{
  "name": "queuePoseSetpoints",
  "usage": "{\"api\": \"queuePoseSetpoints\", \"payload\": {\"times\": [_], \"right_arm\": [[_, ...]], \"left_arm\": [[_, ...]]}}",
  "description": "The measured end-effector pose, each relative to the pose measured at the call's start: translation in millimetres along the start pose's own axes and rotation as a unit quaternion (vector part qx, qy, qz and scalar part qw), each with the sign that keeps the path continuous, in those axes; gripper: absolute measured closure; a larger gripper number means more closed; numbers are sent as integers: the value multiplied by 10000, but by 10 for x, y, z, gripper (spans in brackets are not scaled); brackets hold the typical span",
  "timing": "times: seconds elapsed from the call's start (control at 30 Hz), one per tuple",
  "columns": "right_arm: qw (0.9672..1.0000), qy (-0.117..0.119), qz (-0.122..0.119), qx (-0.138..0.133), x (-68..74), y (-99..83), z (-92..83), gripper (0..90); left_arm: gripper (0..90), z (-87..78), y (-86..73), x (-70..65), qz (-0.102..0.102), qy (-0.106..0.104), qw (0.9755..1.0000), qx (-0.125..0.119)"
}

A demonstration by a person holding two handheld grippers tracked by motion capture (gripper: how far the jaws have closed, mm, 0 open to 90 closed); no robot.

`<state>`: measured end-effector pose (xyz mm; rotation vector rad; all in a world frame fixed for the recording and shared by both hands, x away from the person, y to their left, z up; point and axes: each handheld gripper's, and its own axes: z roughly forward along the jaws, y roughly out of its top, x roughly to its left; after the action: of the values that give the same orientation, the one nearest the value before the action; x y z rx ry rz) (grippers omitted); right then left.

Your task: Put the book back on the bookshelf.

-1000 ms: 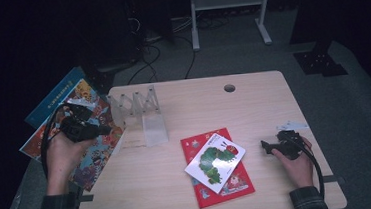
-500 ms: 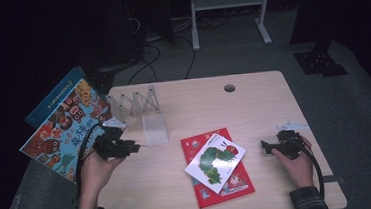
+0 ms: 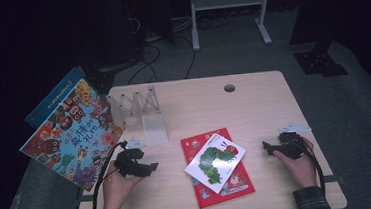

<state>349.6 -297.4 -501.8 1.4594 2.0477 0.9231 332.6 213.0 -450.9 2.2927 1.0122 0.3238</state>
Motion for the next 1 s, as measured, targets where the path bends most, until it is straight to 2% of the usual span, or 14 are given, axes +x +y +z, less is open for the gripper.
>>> {"api": "queuePoseSetpoints", "payload": {"times": [0.13, 0.27, 0.37, 0.4, 0.47, 0.53, 0.6, 0.67, 0.83, 1.0], "right_arm": [[9999, 93, -62, 4, 3, -15, -53, 269], [9993, 357, -37, -103, 11, -58, -173, 377], [9977, 640, -184, -110, 63, -81, -274, 453], [9969, 738, -233, -126, 81, -92, -305, 508], [9942, 1036, -230, -198, 114, -115, -362, 572], [9914, 1247, -339, -195, 167, -124, -411, 645], [9889, 1427, -329, -264, 222, -134, -468, 742], [9858, 1599, -404, -323, 283, -130, -521, 792], [9766, 2037, -662, -171, 475, -170, -535, 888], [9662, 2420, -891, -72, 662, -152, -499, 894]], "left_arm": [[154, 171, -88, -54, 152, 134, 9996, 185], [92, 277, -172, -63, 191, 97, 9994, 277], [58, 294, -216, -60, 229, 69, 9997, 87], [31, 307, -234, -57, 254, 44, 9997, 10], [6, 315, -271, -55, 263, 32, 9995, -166], [6, 318, -299, -42, 330, -26, 9990, -298], [0, 334, -364, -18, 440, -132, 9971, -610], [0, 332, -371, -10, 478, -164, 9967, -630], [0, 333, -371, -10, 482, -167, 9967, -631], [0, 334, -370, -9, 484, -174, 9967, -632]]}}
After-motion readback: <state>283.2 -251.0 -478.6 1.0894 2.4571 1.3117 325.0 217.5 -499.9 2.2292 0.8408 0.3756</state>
